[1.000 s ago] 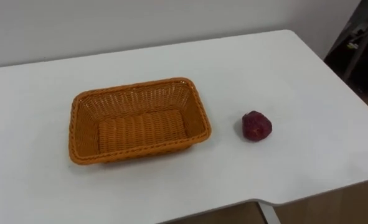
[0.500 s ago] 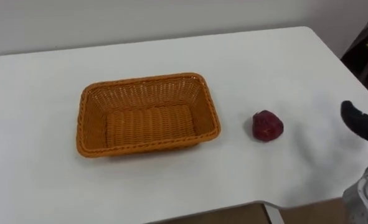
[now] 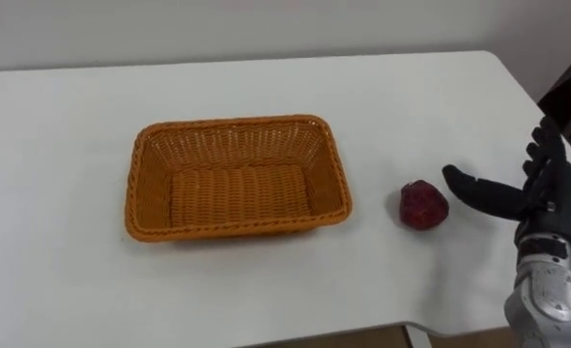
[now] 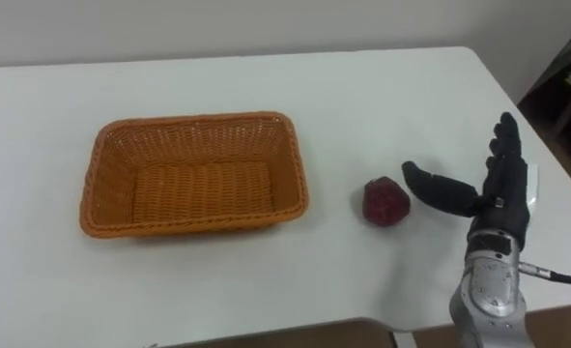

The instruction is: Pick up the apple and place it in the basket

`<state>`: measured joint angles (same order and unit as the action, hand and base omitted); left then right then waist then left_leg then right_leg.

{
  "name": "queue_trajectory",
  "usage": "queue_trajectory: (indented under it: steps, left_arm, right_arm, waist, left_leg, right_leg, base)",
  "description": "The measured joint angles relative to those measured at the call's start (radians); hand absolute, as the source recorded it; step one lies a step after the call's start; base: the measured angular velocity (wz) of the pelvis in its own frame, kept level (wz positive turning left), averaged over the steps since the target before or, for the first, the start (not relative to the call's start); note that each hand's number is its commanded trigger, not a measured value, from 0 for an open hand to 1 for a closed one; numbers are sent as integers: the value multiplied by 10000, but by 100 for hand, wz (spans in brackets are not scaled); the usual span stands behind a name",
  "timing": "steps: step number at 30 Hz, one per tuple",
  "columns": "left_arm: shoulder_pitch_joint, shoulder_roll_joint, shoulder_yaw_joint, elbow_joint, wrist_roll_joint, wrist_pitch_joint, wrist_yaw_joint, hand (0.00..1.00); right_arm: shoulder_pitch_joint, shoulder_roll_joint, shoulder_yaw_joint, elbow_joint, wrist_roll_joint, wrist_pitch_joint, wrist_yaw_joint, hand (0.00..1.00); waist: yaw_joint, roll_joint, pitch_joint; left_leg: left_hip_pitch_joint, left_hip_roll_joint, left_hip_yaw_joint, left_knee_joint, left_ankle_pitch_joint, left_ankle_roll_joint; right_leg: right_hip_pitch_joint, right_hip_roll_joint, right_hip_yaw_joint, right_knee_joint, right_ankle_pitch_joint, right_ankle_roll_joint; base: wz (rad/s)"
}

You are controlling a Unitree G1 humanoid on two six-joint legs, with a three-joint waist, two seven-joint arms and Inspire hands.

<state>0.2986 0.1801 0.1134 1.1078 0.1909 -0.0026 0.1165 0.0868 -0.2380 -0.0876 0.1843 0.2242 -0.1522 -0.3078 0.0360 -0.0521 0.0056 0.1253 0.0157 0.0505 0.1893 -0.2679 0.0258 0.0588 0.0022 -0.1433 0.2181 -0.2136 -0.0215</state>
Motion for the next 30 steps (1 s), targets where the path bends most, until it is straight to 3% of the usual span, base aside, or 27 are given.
queue_trajectory:
  steps: [6,16,22,30]
  left_arm:
    - [-41,-1,-3,164,3,0,32,0]
    - [-65,-1,-2,161,16,39,34,0]
    - [-77,-9,-10,151,35,43,46,0]
    - [-209,-6,-429,122,-7,34,216,0]
  right_arm:
    - [-80,-3,73,-2,-1,0,413,0]
    - [-294,-29,275,-9,-4,0,906,0]
    - [-293,-28,276,-7,-20,0,1028,0]
    - [-289,-38,667,39,-18,1,1186,0]
  waist:
    - [-3,80,40]
    - [-7,140,11]
    - [-23,250,-62]
    - [-43,289,-48]
  left_leg:
    - [46,10,-7,0,0,0]
    - [-1,28,-83,11,0,-1]
    - [38,31,-101,8,1,-1]
    - [98,39,-44,12,1,-2]
  right_leg:
    - [92,0,-47,-75,24,-9]
    - [113,1,-223,-149,99,-17]
    - [138,7,-215,-149,101,-20]
    - [242,15,-206,-168,108,-28]
  base:
    - [0]
    - [2]
    - [0]
    - [0]
